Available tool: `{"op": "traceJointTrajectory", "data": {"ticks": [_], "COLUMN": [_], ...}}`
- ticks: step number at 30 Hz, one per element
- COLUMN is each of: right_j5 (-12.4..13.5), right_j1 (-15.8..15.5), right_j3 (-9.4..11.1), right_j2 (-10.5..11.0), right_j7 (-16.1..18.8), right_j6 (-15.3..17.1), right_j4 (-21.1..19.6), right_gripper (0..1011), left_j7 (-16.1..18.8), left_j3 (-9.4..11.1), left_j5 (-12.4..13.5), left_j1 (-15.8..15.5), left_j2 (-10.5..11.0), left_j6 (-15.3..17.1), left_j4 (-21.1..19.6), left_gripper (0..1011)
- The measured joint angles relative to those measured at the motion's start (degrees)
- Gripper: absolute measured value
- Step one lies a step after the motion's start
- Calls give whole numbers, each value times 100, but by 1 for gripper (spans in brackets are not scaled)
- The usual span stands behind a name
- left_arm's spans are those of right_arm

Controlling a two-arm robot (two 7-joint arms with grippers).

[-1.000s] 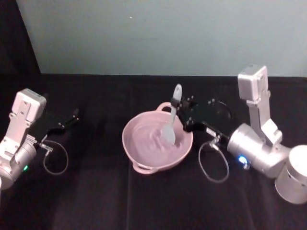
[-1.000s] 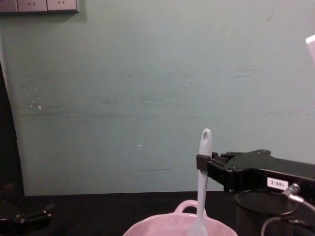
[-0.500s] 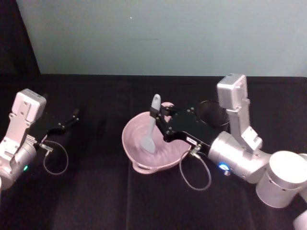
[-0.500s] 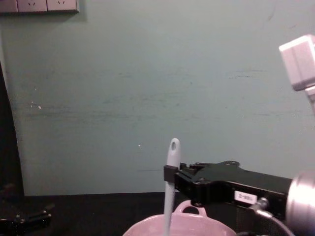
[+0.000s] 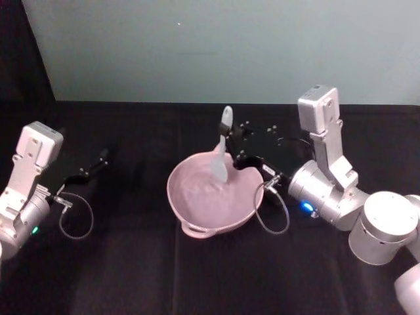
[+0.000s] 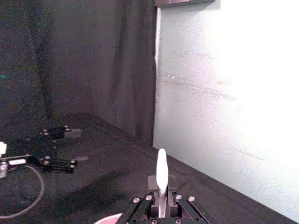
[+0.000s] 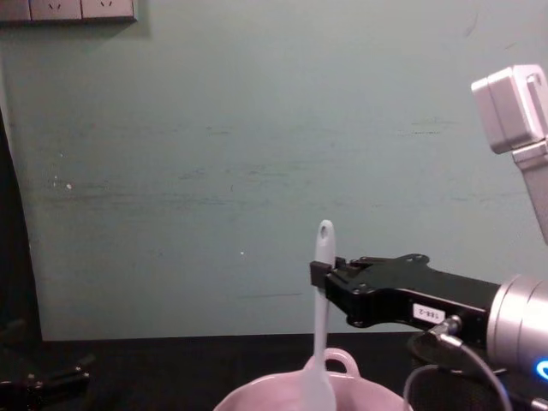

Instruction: Use the one hand to pick up the spoon and stir the clear water in the bowl.

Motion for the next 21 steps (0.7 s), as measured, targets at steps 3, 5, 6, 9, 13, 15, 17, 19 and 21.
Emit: {"op": "traceJointTrajectory", "data": {"ticks": [3, 5, 6, 9, 13, 15, 17, 19, 21], "right_j5": [-71, -73, -70, 18, 301, 462, 858, 1126, 1296], "right_j1": [-36, -67, -89, -177, -278, -314, -375, -429, -473], "right_j3": [97, 138, 161, 252, 403, 472, 645, 770, 882], "right_j2": [55, 82, 98, 146, 175, 184, 233, 295, 349], "right_j7": [-30, -32, -29, 0, 71, 92, 162, 208, 210], "right_j6": [34, 84, 114, 250, 501, 644, 956, 1143, 1272], "right_j4": [-32, -77, -107, -244, -474, -586, -854, -1076, -1263], "right_gripper": [110, 110, 111, 111, 111, 111, 111, 111, 110], "left_j7": [0, 0, 0, 0, 0, 0, 0, 0, 0], "left_j3": [0, 0, 0, 0, 0, 0, 0, 0, 0], "left_j5": [0, 1, 0, 0, 1, 0, 0, 0, 0], "left_j1": [0, 0, 0, 0, 0, 0, 0, 0, 0], "left_j2": [0, 0, 0, 0, 0, 0, 0, 0, 0], "left_j6": [0, 0, 0, 0, 0, 0, 0, 0, 0], "left_j4": [0, 0, 0, 0, 0, 0, 0, 0, 0], "left_gripper": [1011, 1011, 1011, 1011, 1011, 1011, 1011, 1011, 1011]}}
